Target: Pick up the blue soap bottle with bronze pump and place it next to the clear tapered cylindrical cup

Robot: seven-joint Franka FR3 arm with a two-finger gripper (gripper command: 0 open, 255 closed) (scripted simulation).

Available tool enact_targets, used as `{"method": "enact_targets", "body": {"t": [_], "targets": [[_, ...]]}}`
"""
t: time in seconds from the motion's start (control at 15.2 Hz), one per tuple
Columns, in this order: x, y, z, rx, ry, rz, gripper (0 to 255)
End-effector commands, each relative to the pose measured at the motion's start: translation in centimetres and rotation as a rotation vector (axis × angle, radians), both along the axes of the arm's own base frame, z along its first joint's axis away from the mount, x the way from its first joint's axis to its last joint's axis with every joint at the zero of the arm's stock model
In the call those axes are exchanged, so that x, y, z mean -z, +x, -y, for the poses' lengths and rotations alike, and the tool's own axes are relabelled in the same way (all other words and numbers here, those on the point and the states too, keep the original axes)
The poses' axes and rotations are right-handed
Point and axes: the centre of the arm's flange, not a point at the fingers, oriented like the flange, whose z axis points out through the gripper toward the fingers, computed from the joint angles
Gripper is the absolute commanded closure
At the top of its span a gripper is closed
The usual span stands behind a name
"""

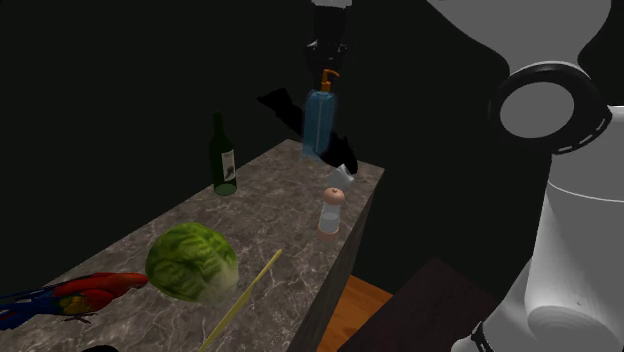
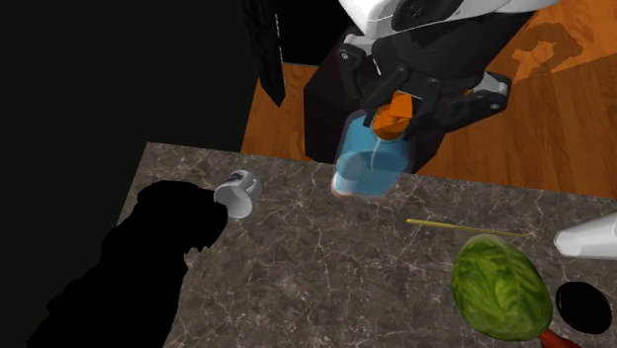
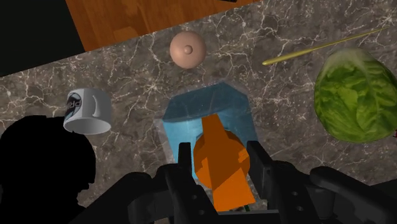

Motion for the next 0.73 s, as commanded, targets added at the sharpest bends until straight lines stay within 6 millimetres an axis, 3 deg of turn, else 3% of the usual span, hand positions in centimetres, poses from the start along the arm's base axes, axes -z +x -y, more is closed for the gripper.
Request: {"method": "enact_targets", "body": {"t": [0.0, 0.66], "targets": [[-0.4, -0.7, -1.1, 0.000, 0.000, 0.000, 255], [-0.4, -8.0, -12.1, 0.000, 0.000, 0.000, 255]]}}
